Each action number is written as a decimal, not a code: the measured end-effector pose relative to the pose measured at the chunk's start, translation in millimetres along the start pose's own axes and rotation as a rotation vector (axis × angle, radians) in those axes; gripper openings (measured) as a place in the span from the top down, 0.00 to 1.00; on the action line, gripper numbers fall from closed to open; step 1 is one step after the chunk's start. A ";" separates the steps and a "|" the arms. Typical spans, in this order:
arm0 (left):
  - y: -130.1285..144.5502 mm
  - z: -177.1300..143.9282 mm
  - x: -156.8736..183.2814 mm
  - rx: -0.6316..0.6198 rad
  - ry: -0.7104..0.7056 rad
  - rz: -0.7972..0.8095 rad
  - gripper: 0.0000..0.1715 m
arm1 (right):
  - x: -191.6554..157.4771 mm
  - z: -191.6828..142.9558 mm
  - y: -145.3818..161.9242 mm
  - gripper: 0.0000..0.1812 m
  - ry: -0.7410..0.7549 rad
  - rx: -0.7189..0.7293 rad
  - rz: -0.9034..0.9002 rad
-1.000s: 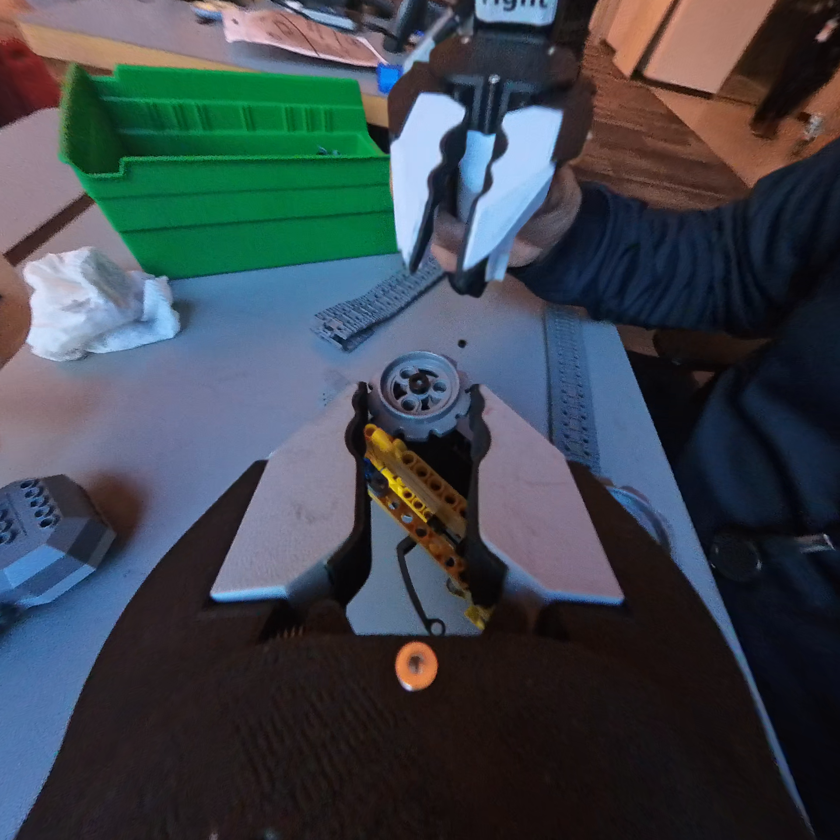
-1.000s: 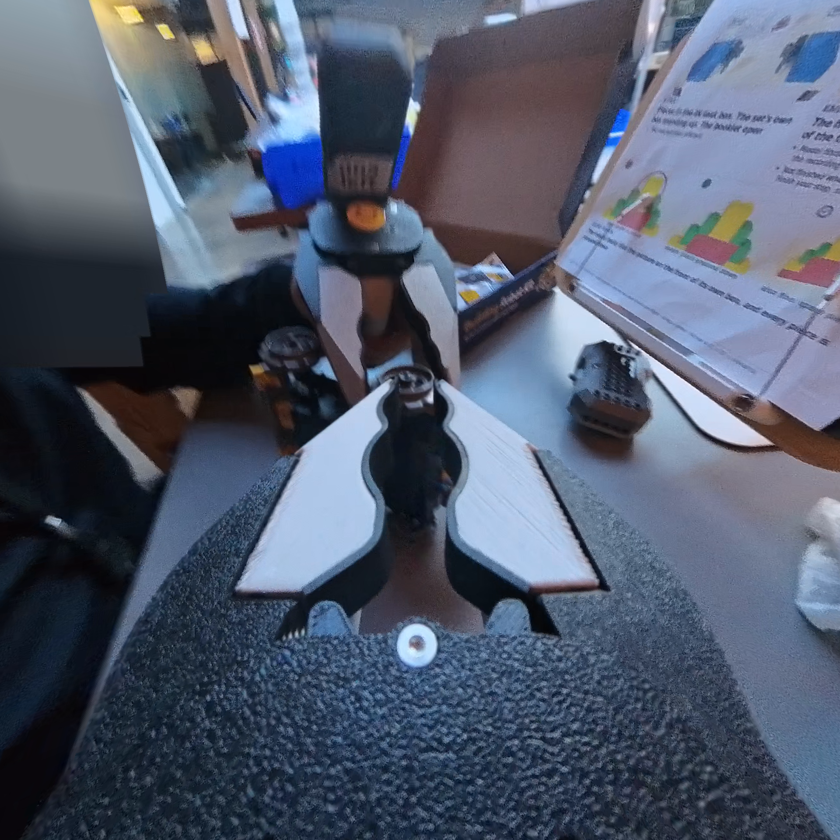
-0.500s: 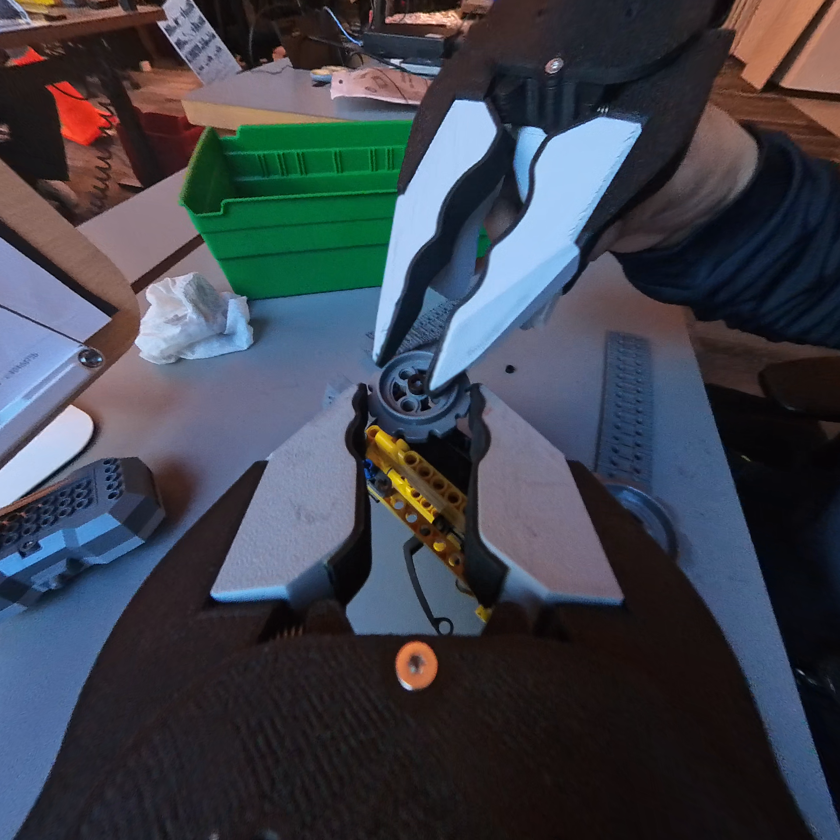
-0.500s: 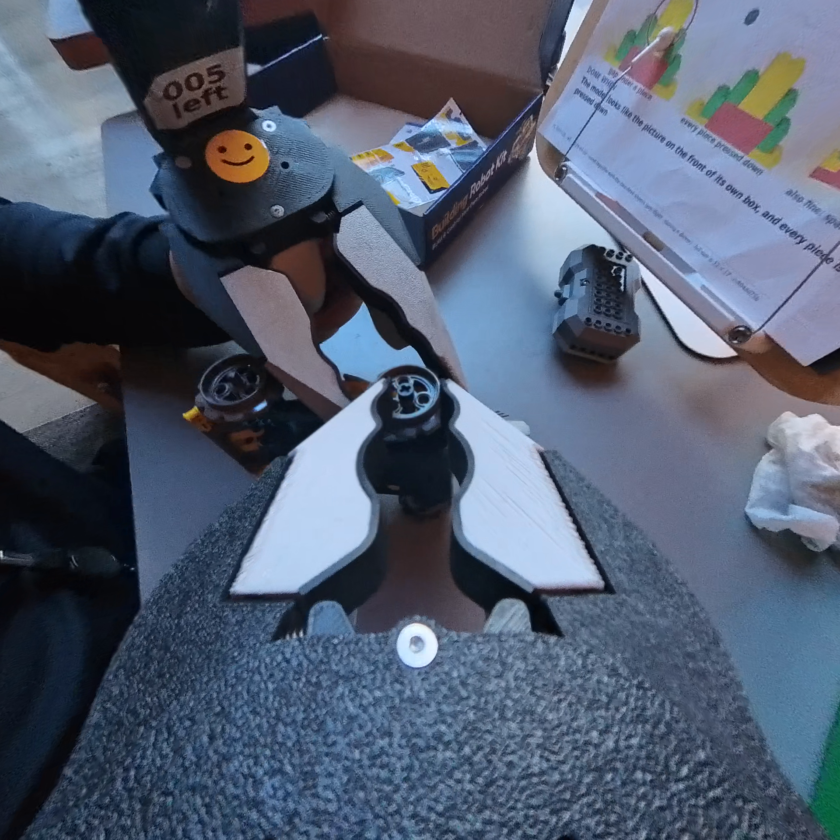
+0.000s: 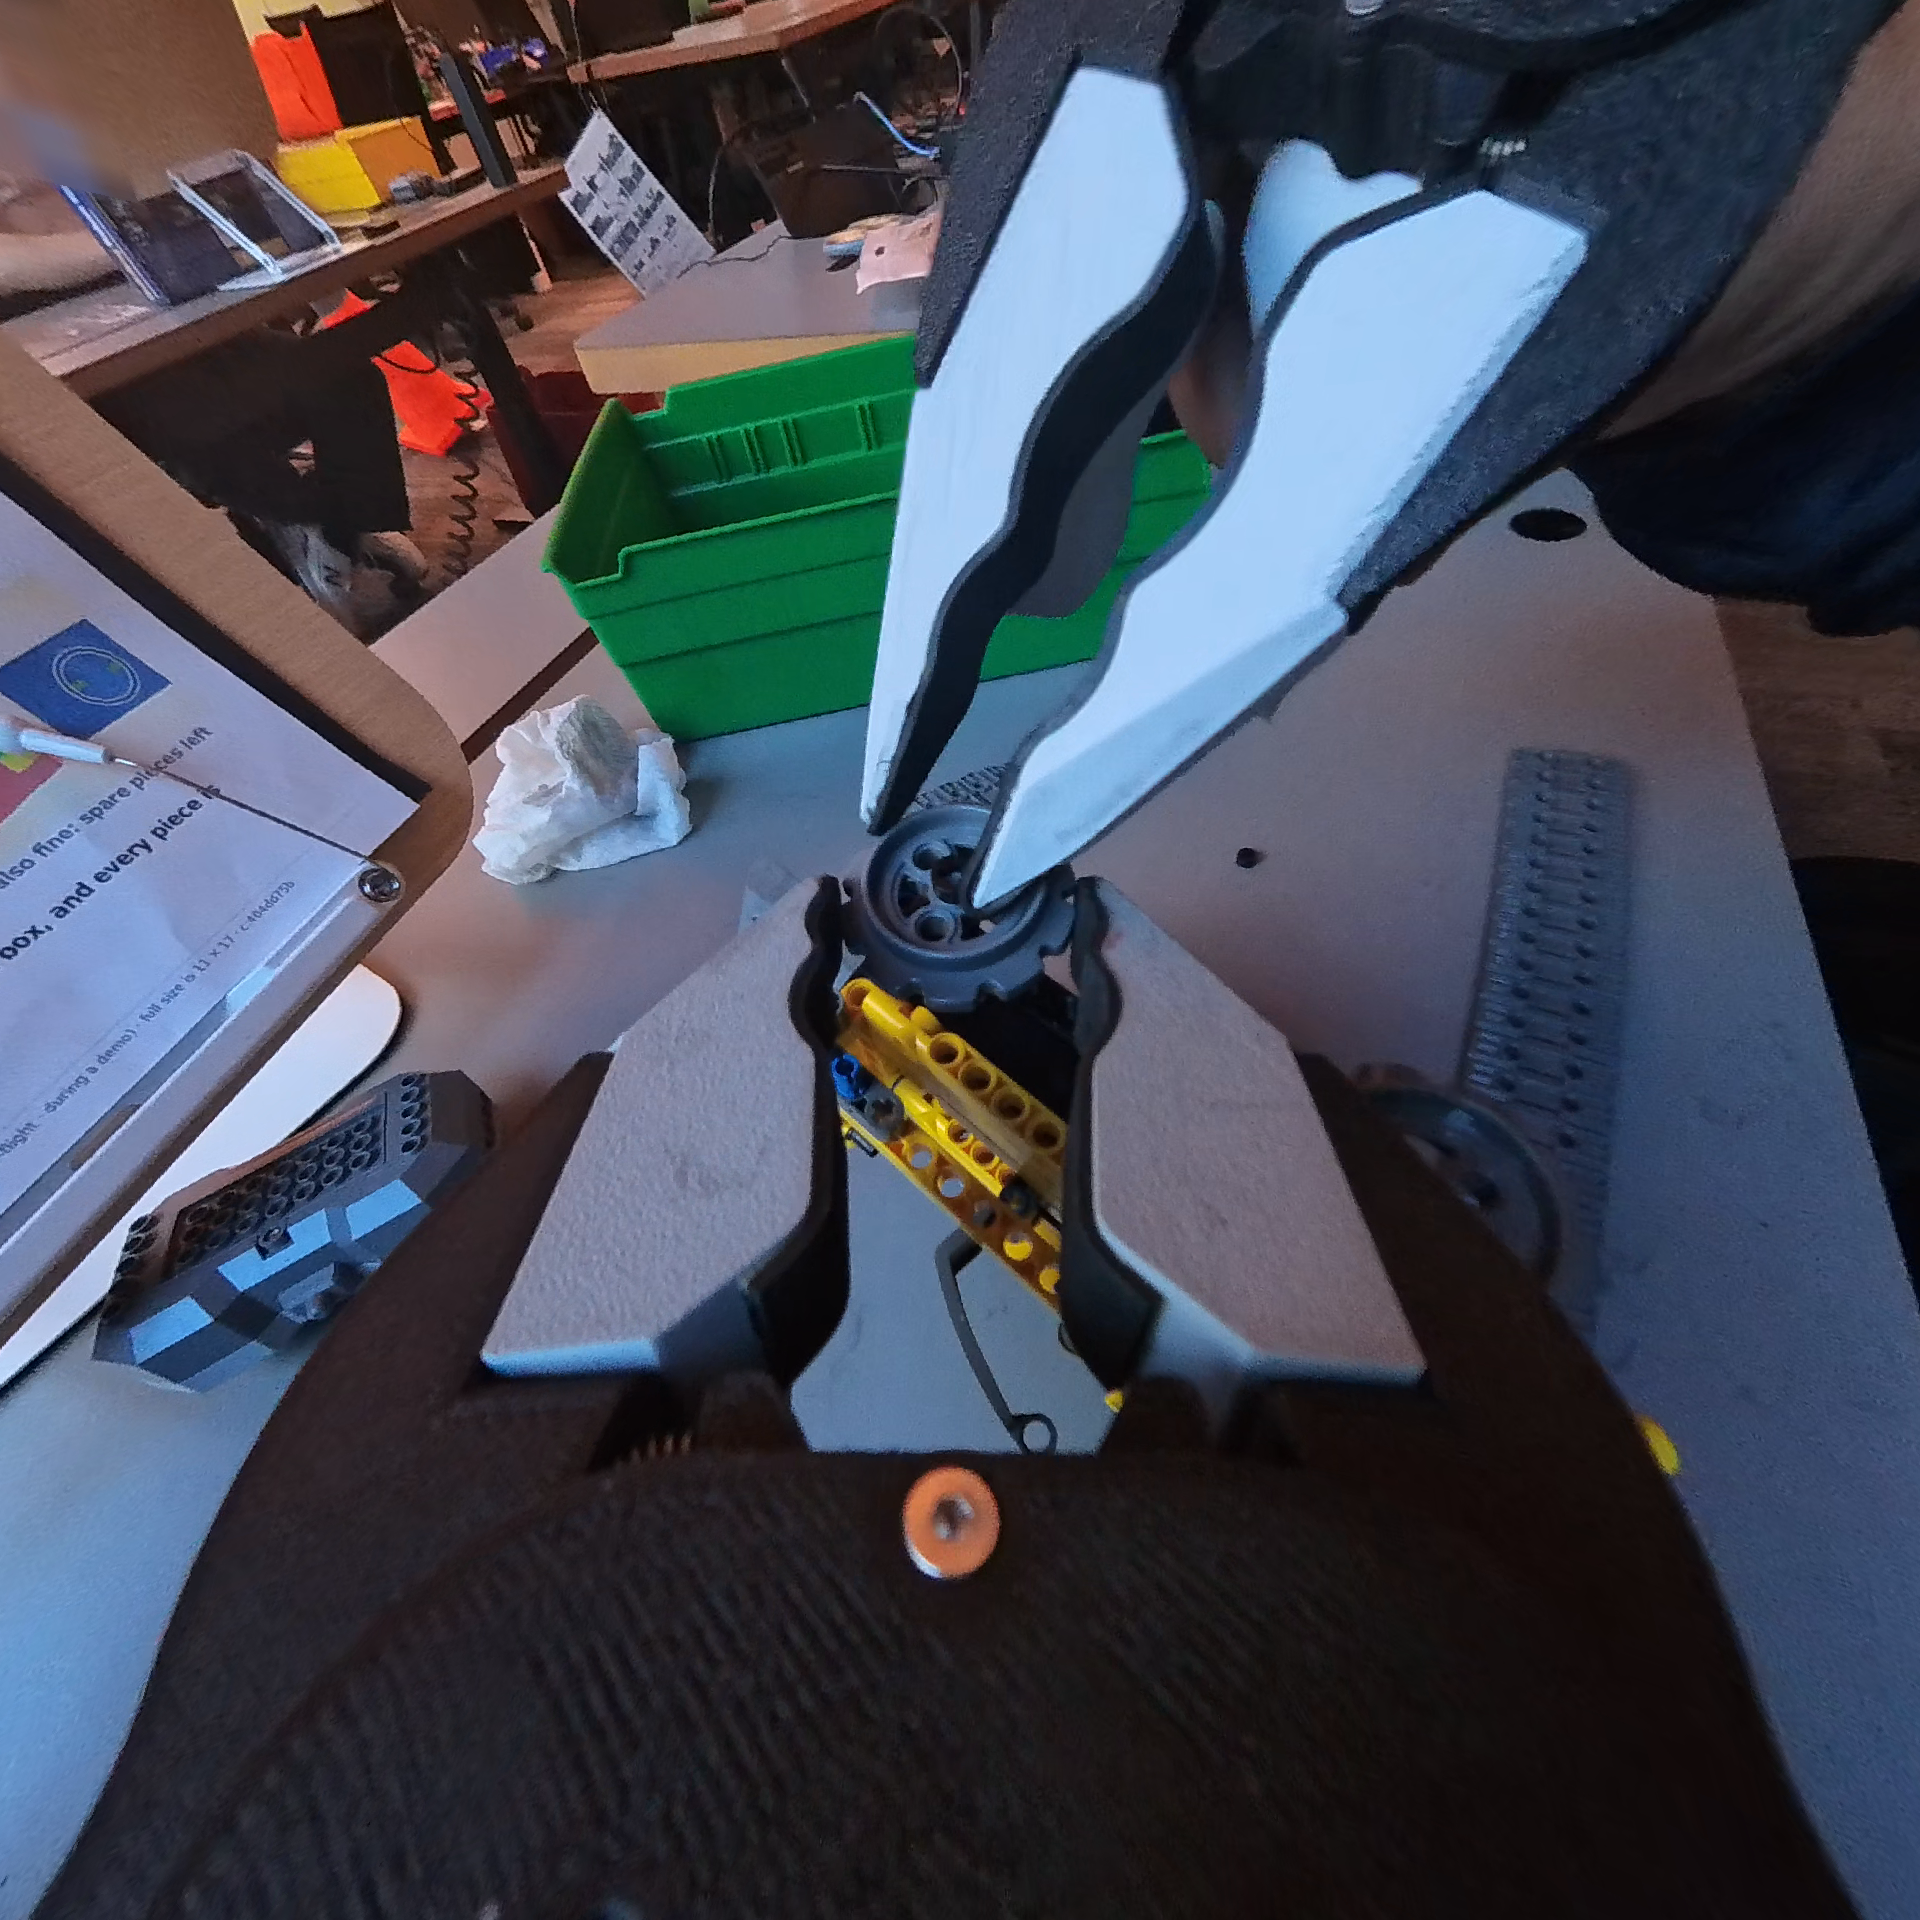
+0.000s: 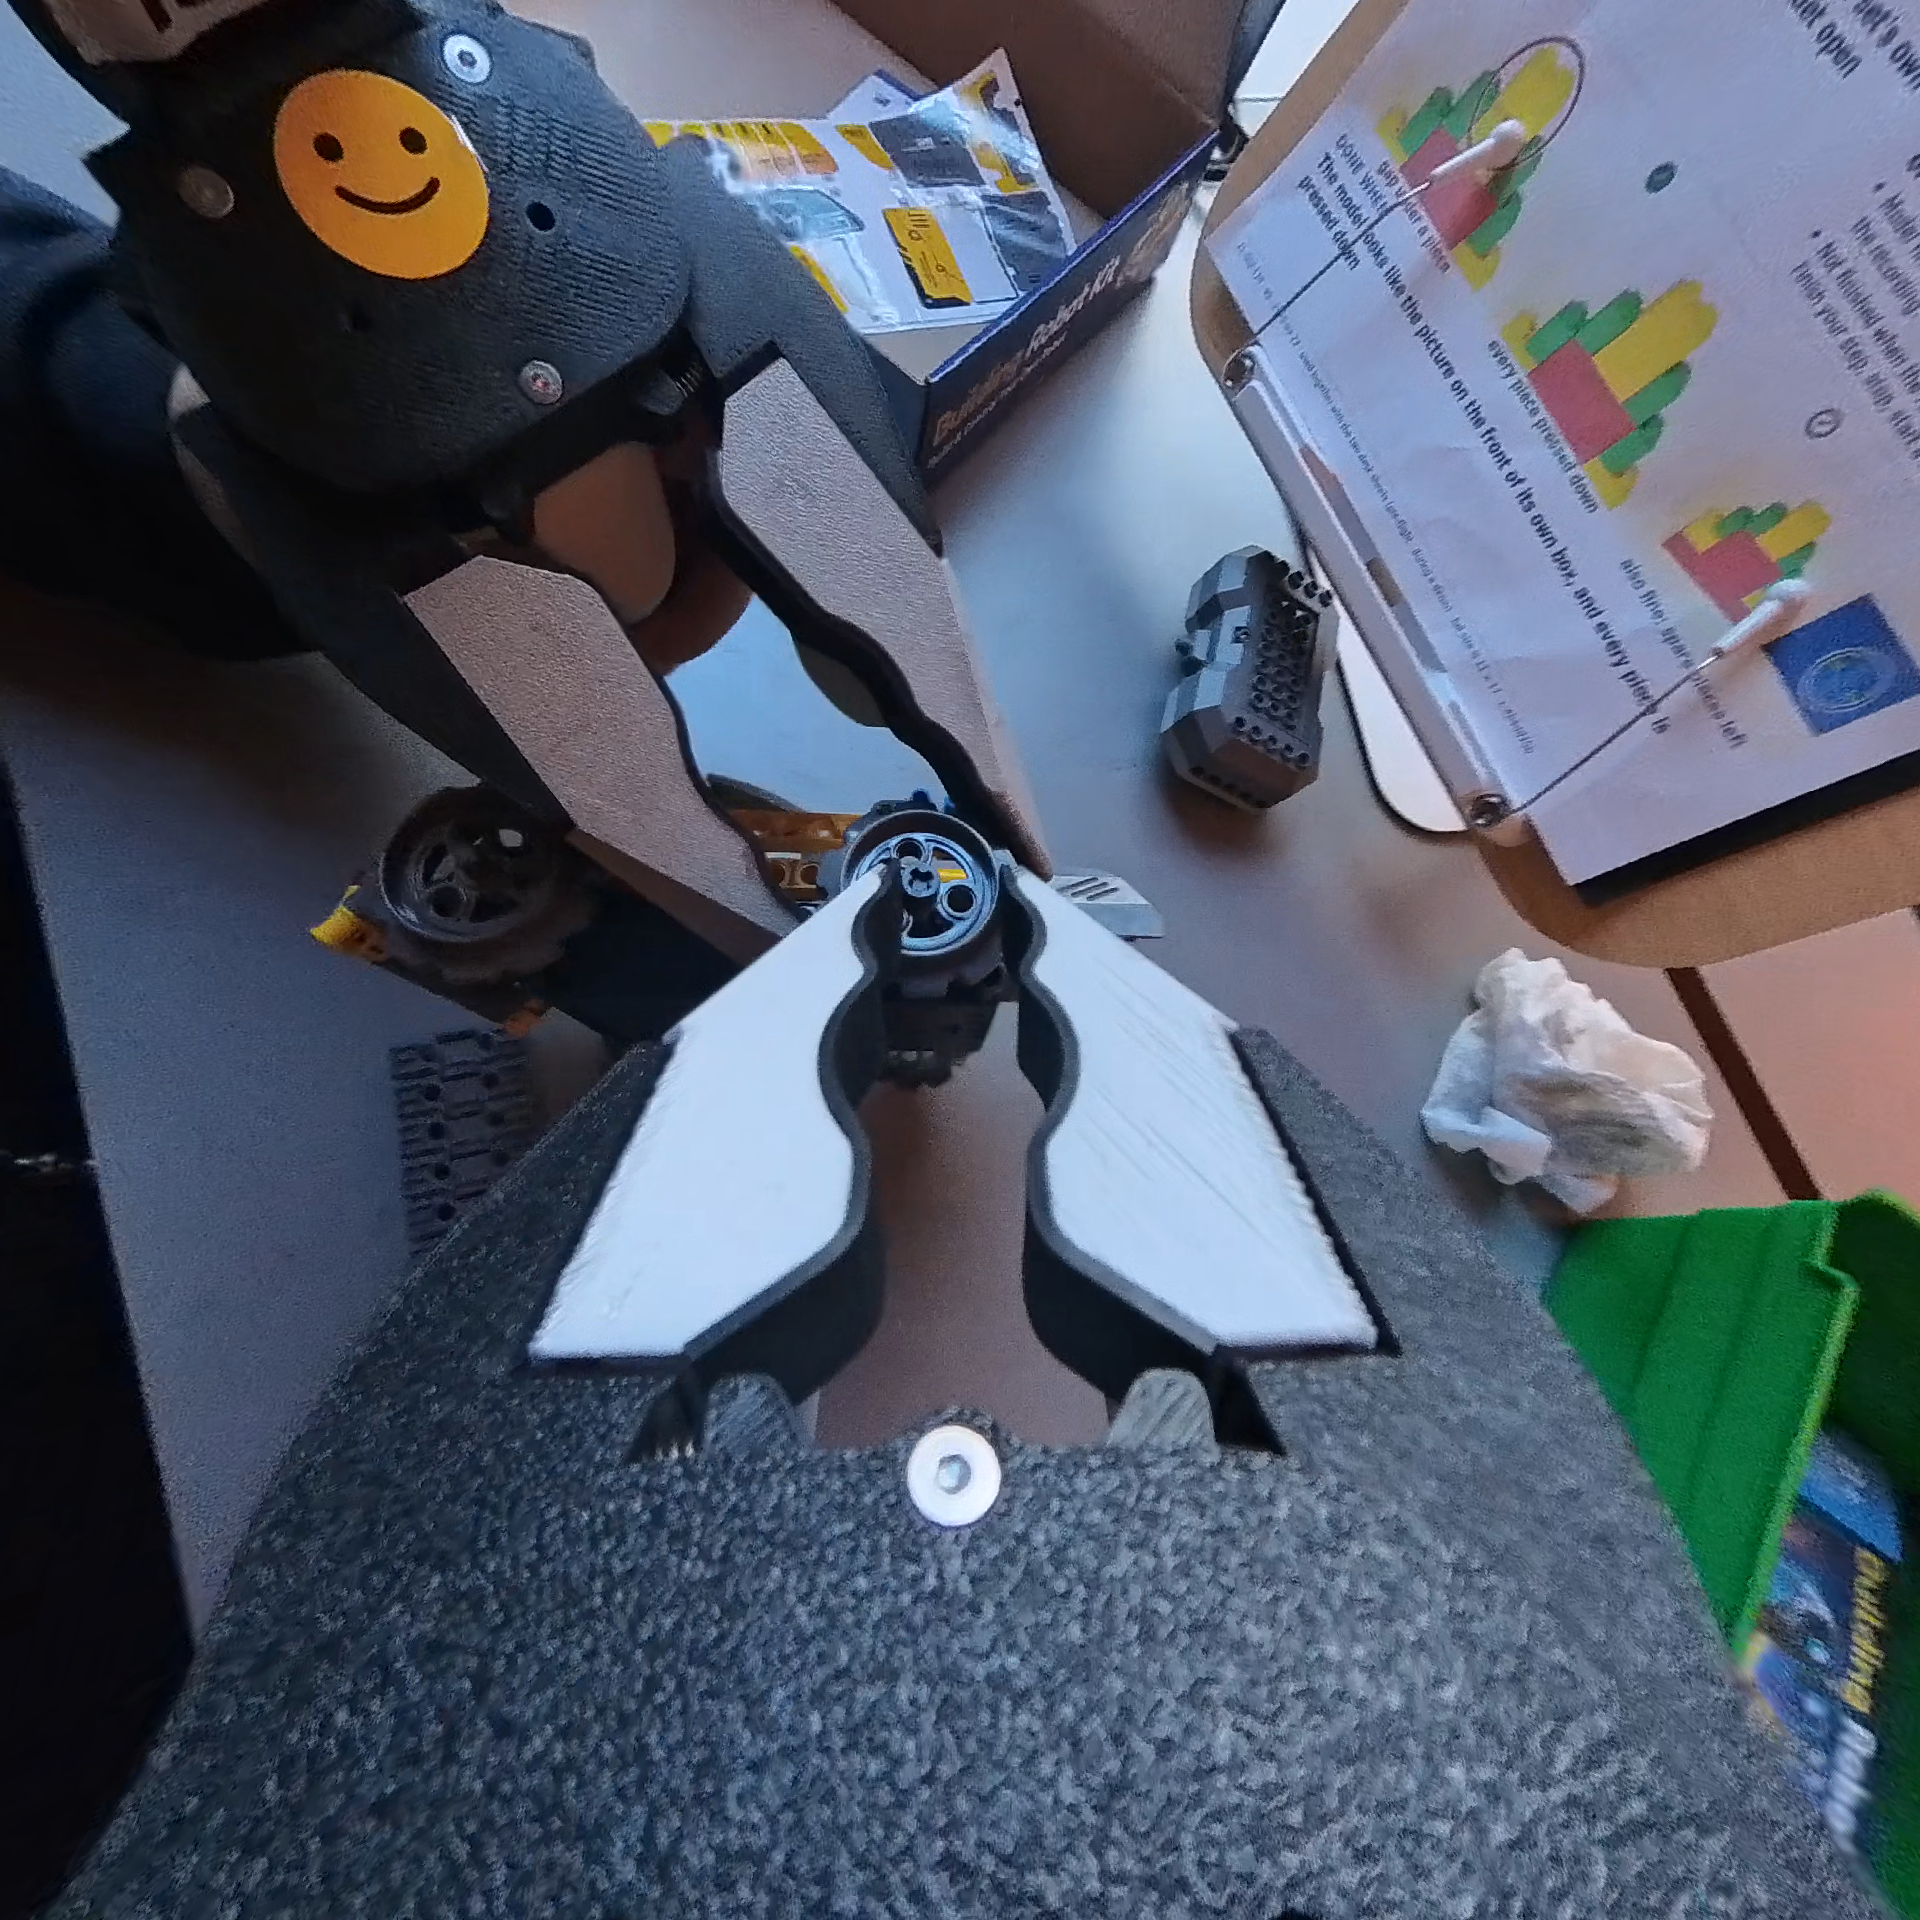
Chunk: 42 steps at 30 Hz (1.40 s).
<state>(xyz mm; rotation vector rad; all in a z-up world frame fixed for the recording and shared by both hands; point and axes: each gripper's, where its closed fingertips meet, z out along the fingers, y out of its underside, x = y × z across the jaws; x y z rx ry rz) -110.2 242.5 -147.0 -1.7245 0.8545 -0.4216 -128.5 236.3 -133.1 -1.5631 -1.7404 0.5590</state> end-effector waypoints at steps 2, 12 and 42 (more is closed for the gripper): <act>-0.8 0.2 1.1 0.003 -0.002 0.004 0.75 | -0.4 -1.4 -0.2 0.92 0.033 -0.008 -0.032; -3.7 0.7 5.8 0.017 -0.012 0.033 0.75 | -8.7 -4.3 2.1 0.98 -0.005 -0.007 0.039; 3.7 3.6 -8.7 0.084 0.005 -0.105 0.75 | 31.0 -46.7 85.9 0.99 -0.040 0.157 0.345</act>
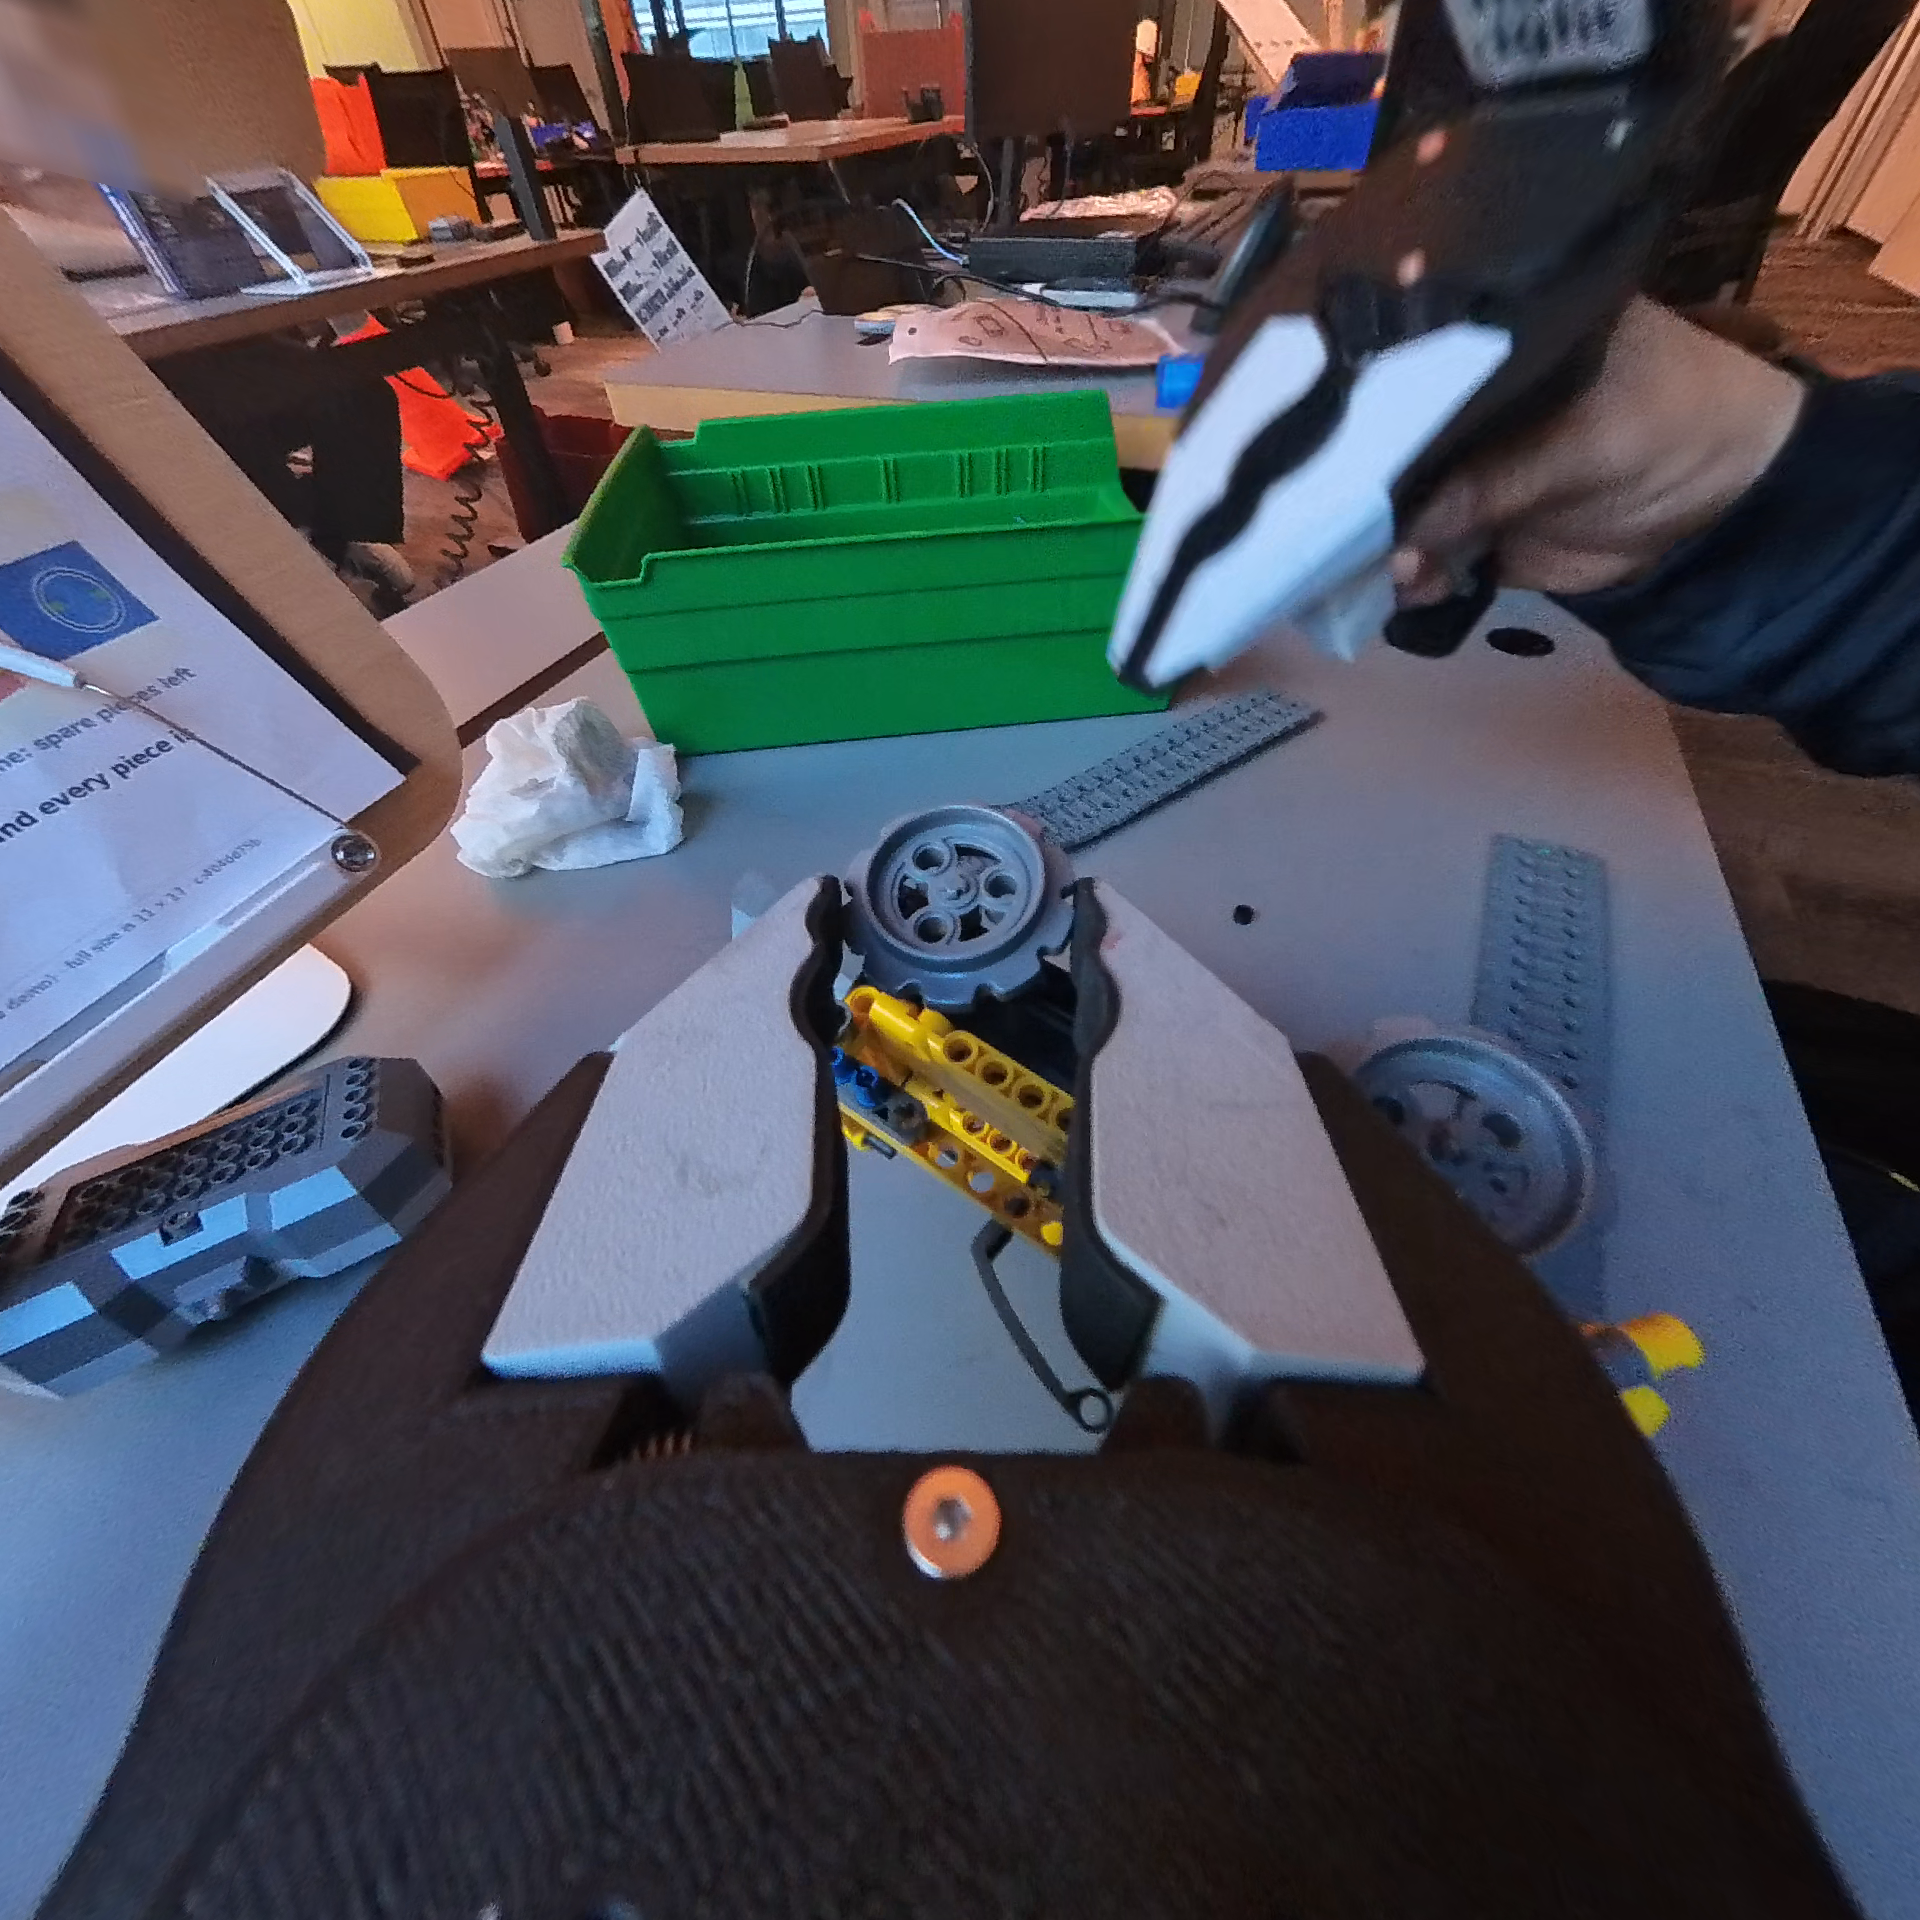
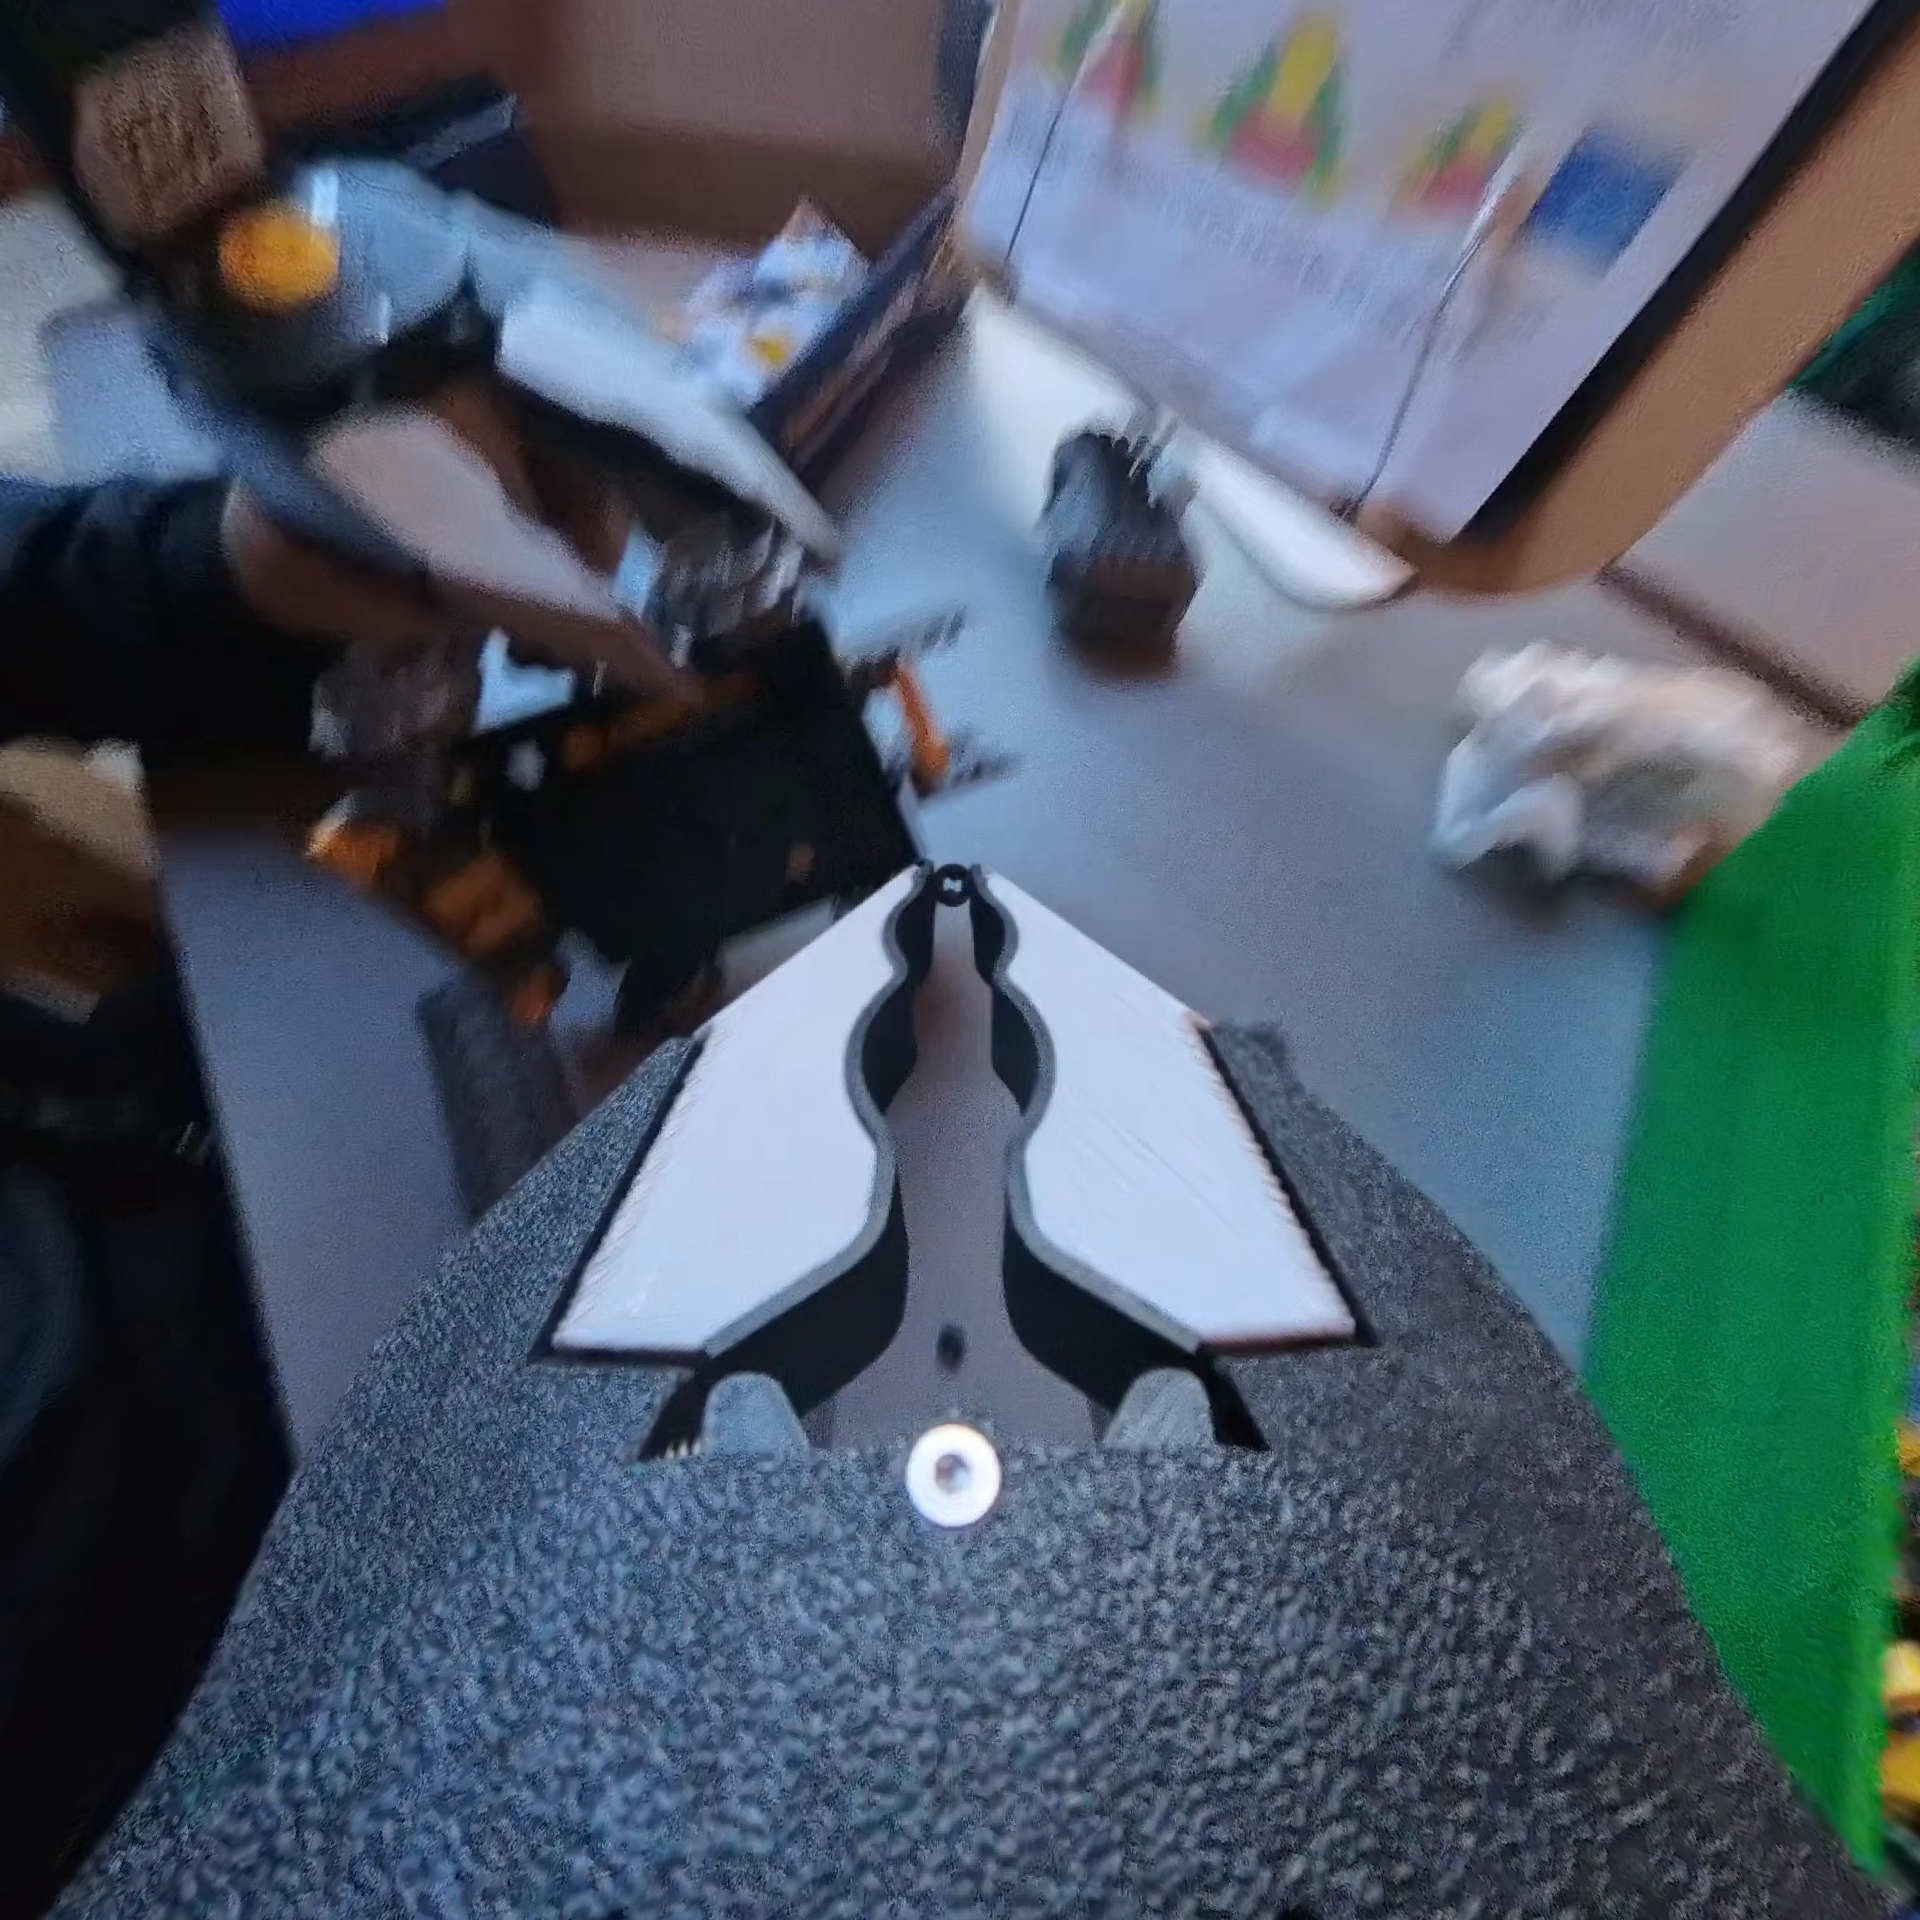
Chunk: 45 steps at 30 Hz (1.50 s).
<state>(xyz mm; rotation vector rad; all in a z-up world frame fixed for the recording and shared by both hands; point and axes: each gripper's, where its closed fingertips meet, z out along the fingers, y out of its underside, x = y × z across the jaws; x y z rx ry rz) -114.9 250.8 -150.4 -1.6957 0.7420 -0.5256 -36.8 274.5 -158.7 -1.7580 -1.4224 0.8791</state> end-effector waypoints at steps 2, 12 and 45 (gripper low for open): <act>0.1 0.2 -0.1 0.001 0.000 0.009 0.75 | -1.3 -0.8 45.7 0.99 -0.001 -0.089 -0.010; 7.8 0.5 -8.4 -0.007 0.041 -0.005 0.76 | 6.1 6.6 134.2 0.92 0.019 -0.273 0.018; 88.3 -79.7 -22.7 -0.282 0.145 -0.213 0.74 | -63.4 95.7 1.6 0.79 -0.155 -0.019 -0.197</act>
